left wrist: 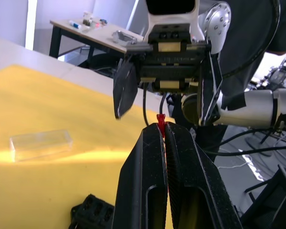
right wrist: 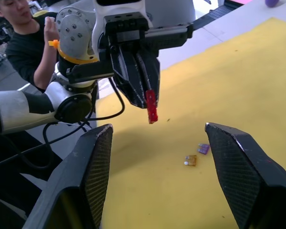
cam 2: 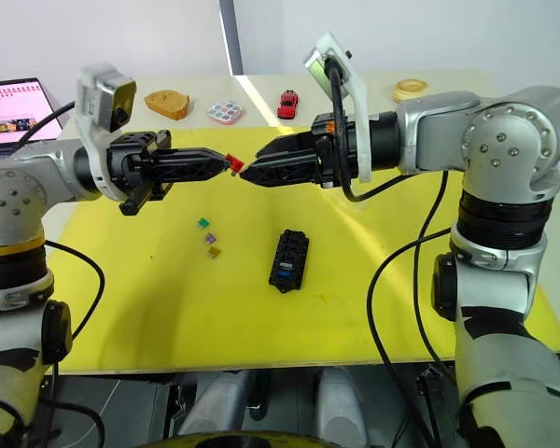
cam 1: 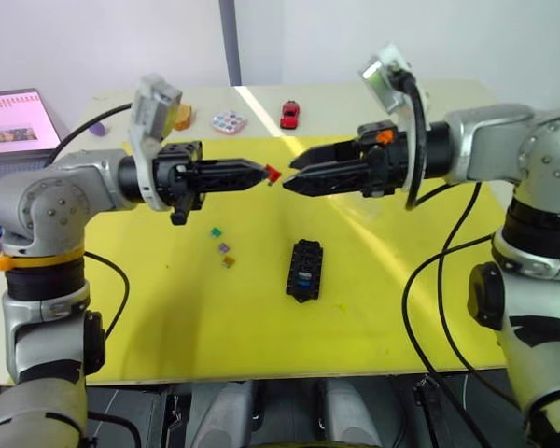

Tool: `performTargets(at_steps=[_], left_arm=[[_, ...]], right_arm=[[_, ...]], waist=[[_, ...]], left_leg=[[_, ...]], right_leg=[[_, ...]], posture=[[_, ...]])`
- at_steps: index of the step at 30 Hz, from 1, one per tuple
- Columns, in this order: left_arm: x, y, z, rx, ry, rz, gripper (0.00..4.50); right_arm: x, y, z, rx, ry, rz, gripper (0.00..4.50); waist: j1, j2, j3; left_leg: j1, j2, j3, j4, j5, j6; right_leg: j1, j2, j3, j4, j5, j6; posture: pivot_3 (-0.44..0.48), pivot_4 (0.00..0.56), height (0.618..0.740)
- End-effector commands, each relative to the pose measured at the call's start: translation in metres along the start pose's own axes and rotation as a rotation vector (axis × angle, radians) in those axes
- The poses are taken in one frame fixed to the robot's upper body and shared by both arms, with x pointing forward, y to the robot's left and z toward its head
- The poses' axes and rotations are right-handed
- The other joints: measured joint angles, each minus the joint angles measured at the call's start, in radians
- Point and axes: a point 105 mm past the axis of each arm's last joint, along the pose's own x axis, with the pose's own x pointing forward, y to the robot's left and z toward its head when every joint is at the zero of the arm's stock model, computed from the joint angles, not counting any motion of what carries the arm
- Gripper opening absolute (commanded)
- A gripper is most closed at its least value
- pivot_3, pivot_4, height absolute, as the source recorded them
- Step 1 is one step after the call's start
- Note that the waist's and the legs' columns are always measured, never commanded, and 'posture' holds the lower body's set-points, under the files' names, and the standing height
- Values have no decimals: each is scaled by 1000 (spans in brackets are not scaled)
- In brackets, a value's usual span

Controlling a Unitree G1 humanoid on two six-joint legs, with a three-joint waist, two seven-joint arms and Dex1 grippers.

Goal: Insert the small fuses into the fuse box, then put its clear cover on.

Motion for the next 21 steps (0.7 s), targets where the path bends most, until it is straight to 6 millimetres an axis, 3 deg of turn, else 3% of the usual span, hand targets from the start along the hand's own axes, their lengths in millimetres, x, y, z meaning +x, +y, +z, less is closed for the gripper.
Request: performTargets(at_steps=[1, 6, 21], left_arm=[[0, -8, 11, 64, -12, -19, 0], [1, -7, 10, 68, -7, -22, 0], [1, -7, 8, 63, -2, -27, 0]], right_arm=[[-2, 12, 12, -41, -45, 39, 3171], [-2, 11, 12, -36, -50, 27, 1546], [1, 17, 15, -25, -77, 64, 1546]], waist=[[-1, 0, 0], [-1, 0, 0], [-1, 0, 0]], left_leg=[[0, 0, 0, 0, 0, 0], [0, 0, 0, 0, 0, 0], [0, 0, 0, 0, 0, 0]], right_leg=[[0, 0, 0, 0, 0, 0], [0, 0, 0, 0, 0, 0], [0, 0, 0, 0, 0, 0]], posture=[[0, 150, 740], [0, 150, 740], [0, 150, 740]])
